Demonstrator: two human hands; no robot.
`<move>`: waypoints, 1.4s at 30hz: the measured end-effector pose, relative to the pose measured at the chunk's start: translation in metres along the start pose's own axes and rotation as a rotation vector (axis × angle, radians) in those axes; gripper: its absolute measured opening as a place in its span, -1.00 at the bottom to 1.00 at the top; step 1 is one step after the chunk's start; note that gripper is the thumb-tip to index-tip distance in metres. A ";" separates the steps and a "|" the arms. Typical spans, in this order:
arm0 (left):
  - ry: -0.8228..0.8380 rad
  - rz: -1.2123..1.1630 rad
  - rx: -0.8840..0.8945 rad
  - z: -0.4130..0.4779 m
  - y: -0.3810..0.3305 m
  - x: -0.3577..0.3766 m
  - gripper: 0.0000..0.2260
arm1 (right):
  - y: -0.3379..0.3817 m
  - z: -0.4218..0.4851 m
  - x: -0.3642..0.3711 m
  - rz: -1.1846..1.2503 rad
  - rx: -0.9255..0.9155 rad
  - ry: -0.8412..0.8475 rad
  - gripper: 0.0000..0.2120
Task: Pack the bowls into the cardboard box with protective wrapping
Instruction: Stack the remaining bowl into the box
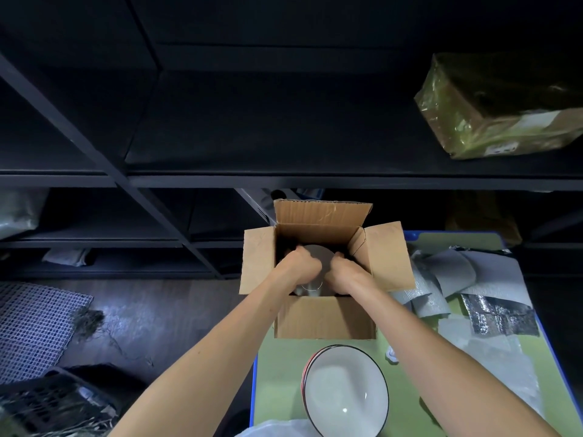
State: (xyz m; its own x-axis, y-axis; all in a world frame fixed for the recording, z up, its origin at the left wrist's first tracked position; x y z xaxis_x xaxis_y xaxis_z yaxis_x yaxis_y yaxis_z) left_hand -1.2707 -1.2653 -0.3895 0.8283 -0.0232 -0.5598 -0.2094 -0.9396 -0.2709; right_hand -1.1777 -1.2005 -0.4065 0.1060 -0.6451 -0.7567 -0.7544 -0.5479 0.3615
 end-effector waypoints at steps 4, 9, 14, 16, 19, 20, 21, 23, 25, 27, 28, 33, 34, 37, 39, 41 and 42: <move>-0.061 0.035 0.060 -0.008 -0.002 -0.011 -0.59 | 0.007 -0.009 -0.009 -0.085 -0.058 0.045 -0.66; -0.188 0.067 0.385 -0.030 0.008 -0.032 -0.71 | 0.013 -0.028 -0.032 -0.168 -0.196 0.063 -0.65; -0.448 0.130 0.601 -0.049 0.036 -0.056 -0.67 | 0.007 -0.055 -0.047 -0.231 -0.343 0.026 -0.70; -0.498 0.119 0.615 -0.056 0.052 -0.058 -0.68 | 0.003 -0.068 -0.046 -0.320 -0.400 0.035 -0.78; -0.536 0.099 0.610 -0.068 0.075 -0.049 -0.71 | -0.002 -0.087 -0.038 -0.334 -0.459 0.045 -0.82; -0.540 0.097 0.610 -0.072 0.081 -0.044 -0.73 | -0.003 -0.092 -0.035 -0.339 -0.481 0.037 -0.80; -0.545 0.103 0.615 -0.075 0.087 -0.038 -0.74 | -0.005 -0.097 -0.032 -0.345 -0.504 0.024 -0.75; -0.573 0.136 0.647 -0.082 0.094 -0.026 -0.76 | -0.008 -0.104 -0.027 -0.346 -0.526 -0.005 -0.65; -0.609 0.163 0.702 -0.089 0.098 -0.015 -0.78 | -0.009 -0.110 -0.021 -0.356 -0.541 -0.029 -0.60; -0.635 0.173 0.740 -0.095 0.100 -0.005 -0.78 | -0.011 -0.116 -0.014 -0.367 -0.561 -0.067 -0.55; -0.643 0.178 0.741 -0.098 0.101 -0.001 -0.77 | -0.012 -0.119 -0.011 -0.366 -0.564 -0.088 -0.53; -0.686 0.226 0.780 -0.108 0.102 0.010 -0.65 | -0.017 -0.138 -0.004 -0.339 -0.569 -0.207 -0.52; -0.686 0.226 0.776 -0.107 0.102 0.010 -0.66 | -0.017 -0.140 -0.004 -0.333 -0.567 -0.238 -0.53; -0.661 0.235 0.715 -0.100 0.102 0.010 -0.72 | -0.014 -0.138 -0.005 -0.323 -0.557 -0.273 -0.62; -0.623 0.252 0.655 -0.093 0.102 0.009 -0.72 | -0.009 -0.127 -0.008 -0.301 -0.508 -0.232 -0.66; -0.606 0.277 0.604 -0.084 0.101 0.005 -0.72 | -0.001 -0.109 -0.012 -0.260 -0.415 -0.170 -0.65; -0.594 0.276 0.585 -0.080 0.100 0.003 -0.72 | 0.004 -0.097 -0.014 -0.234 -0.363 -0.129 -0.62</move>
State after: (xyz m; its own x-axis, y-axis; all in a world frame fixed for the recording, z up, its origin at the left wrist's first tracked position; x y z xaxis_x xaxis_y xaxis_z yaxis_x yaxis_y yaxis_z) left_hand -1.2473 -1.3863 -0.3556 0.3350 0.1106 -0.9357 -0.7301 -0.5972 -0.3321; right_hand -1.1197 -1.2457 -0.3417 0.1474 -0.4222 -0.8944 -0.4409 -0.8376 0.3227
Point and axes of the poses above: each hand's wrist, its own z-axis towards the middle knuckle, its own x-axis out of the palm, y = z × x, the point moved 3 cm from there along z, towards the middle knuckle, and after that the axes turned 14 degrees about -x, right-handed, at the moved point
